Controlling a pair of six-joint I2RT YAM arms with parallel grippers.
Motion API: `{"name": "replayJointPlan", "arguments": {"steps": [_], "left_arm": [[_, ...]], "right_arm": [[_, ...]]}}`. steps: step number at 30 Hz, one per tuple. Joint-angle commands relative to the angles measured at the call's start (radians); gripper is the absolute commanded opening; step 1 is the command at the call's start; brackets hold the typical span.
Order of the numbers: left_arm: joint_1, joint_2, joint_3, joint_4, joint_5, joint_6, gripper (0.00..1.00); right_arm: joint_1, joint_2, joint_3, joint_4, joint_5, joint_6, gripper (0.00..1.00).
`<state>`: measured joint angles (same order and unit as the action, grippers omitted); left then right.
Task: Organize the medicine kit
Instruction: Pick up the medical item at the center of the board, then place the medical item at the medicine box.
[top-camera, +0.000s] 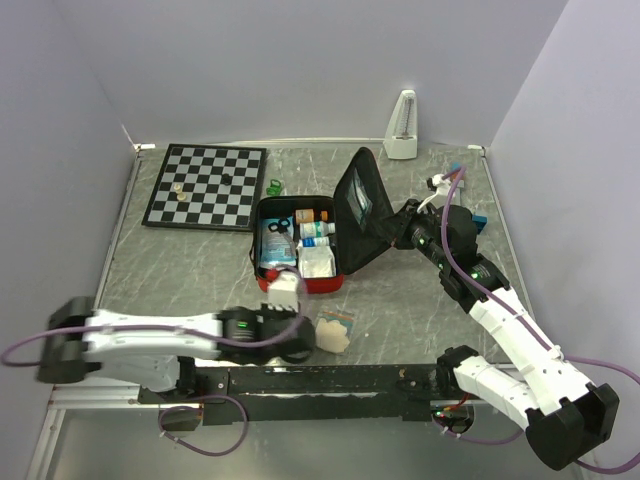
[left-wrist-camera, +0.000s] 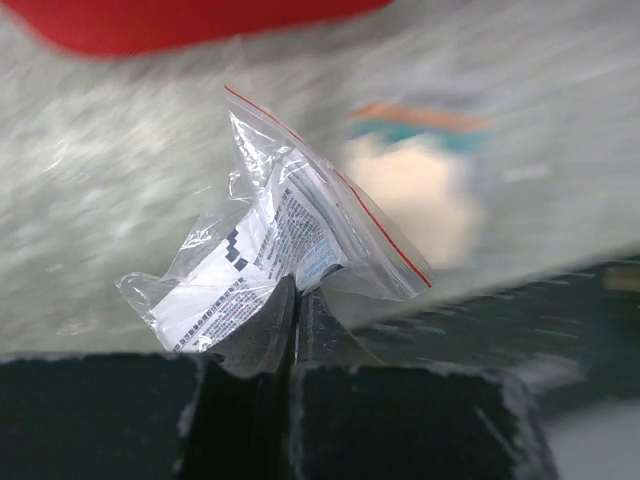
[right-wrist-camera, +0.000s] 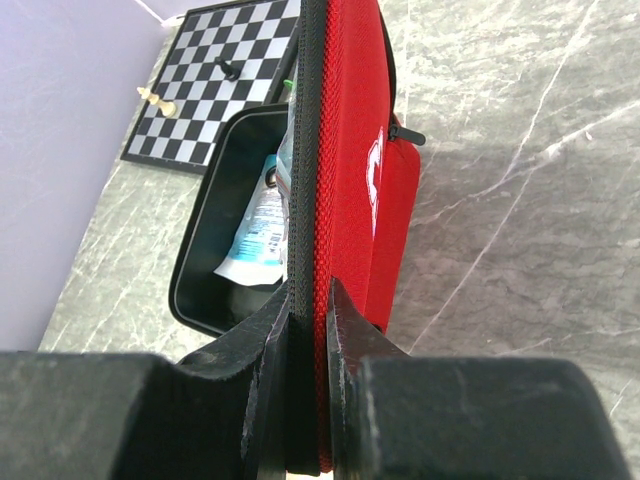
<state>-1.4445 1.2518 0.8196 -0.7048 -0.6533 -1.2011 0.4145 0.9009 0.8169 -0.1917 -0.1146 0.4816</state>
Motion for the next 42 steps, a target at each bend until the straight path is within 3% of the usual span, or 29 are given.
{"name": "replayJointPlan", "arguments": {"steps": [1, 6, 8, 10, 14, 17, 21, 29, 33, 42], "left_arm": [[-0.002, -0.259, 0.030, 0.112, -0.054, 0.024, 0.01], [0.091, -0.416, 0.059, 0.299, -0.050, 0.127, 0.01], [0.198, -0.434, 0.067, 0.416, 0.038, 0.199, 0.01], [0.351, -0.428, 0.058, 0.571, 0.250, 0.228, 0.01], [0.577, -0.295, 0.125, 0.792, 0.596, 0.190, 0.01], [0.651, -0.162, 0.223, 0.953, 0.778, 0.150, 0.01], [0.713, 0.053, 0.410, 1.048, 0.978, 0.042, 0.01], [0.737, 0.227, 0.437, 1.309, 1.061, -0.172, 0.01], [0.743, 0.285, 0.447, 1.346, 1.095, -0.210, 0.01], [0.757, 0.313, 0.394, 1.282, 0.999, -0.176, 0.01]], "right_arm": [[0.023, 0.032, -0.030, -0.106, -0.095, 0.015, 0.15], [0.023, 0.029, -0.035, -0.101, -0.105, 0.014, 0.15], [0.023, 0.029, -0.041, -0.091, -0.120, 0.015, 0.15], [0.023, 0.036, -0.044, -0.091, -0.131, 0.012, 0.15], [0.023, 0.043, -0.042, -0.095, -0.145, 0.002, 0.15], [0.023, 0.052, -0.035, -0.100, -0.149, -0.008, 0.15], [0.023, 0.062, -0.021, -0.106, -0.152, -0.011, 0.15], [0.023, 0.058, -0.019, -0.103, -0.155, -0.008, 0.15], [0.026, 0.055, -0.018, -0.107, -0.163, -0.009, 0.15], [0.024, 0.035, -0.024, -0.106, -0.171, 0.002, 0.15]]}}
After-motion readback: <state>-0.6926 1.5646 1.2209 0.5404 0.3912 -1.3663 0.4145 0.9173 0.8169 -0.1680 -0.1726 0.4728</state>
